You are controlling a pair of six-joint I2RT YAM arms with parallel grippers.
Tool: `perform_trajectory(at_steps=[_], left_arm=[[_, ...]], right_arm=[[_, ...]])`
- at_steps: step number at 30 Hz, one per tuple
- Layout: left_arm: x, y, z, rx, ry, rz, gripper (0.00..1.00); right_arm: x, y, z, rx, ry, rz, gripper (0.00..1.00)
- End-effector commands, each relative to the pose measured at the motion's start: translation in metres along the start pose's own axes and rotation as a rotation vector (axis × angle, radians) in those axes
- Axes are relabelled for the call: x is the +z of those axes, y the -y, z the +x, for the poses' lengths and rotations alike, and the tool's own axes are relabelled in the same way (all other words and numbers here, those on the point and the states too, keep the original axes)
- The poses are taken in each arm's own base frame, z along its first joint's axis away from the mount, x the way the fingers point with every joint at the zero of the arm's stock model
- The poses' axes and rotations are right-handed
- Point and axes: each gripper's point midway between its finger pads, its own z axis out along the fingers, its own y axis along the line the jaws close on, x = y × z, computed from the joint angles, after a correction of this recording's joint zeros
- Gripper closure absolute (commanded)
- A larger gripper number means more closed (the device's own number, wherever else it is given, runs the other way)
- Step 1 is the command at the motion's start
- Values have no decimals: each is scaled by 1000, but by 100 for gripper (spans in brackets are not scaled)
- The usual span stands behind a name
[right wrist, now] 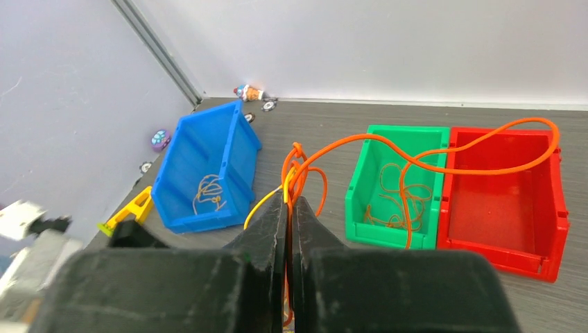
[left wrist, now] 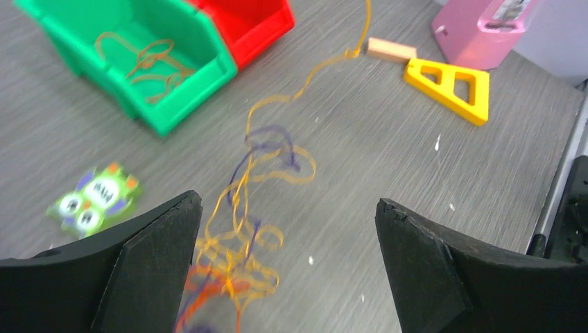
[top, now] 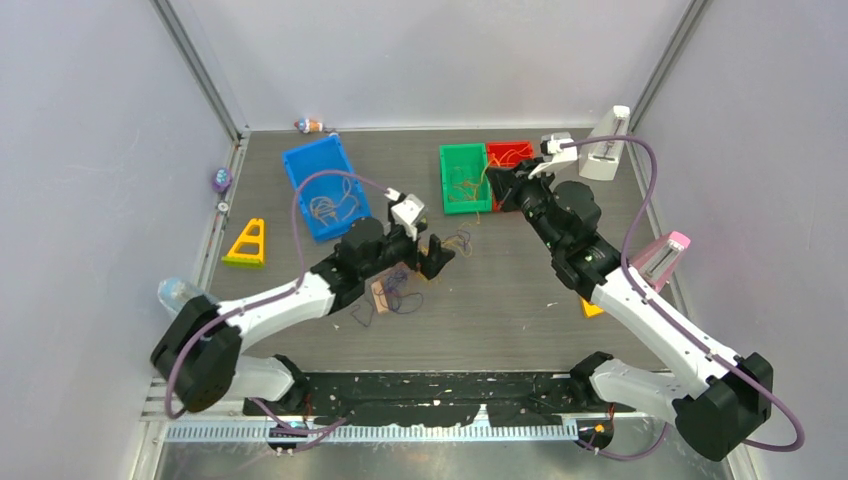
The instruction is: Untangle the cables
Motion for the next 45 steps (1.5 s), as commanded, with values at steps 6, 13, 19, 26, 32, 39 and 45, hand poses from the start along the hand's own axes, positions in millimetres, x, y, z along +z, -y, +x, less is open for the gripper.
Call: perform_trajectory(at_steps=[6, 13, 19, 26, 32, 39, 45], left_arm=[[81, 38, -57, 50, 166, 227, 6], [102, 50, -82, -10, 240, 285, 58], [64, 8, -79, -33, 264, 70, 100], [33, -7, -51, -44, 85, -19, 100], [17, -15, -19, -20, 32, -56, 100], [-3, -45, -20, 1, 111, -226, 100], [18, -63, -35, -74, 78, -280, 100]], right_arm=[[-12, -34, -33, 24, 34, -138, 95], [-10, -29, -26, 14, 2, -113, 95], [1, 16, 13, 5, -36, 84, 92], [22, 62, 96, -65, -312, 271, 92], [30, 72, 136, -105, -476, 301, 93], [53, 79, 139, -172, -469, 322, 93], [103, 70, 126, -239, -436, 281, 94]])
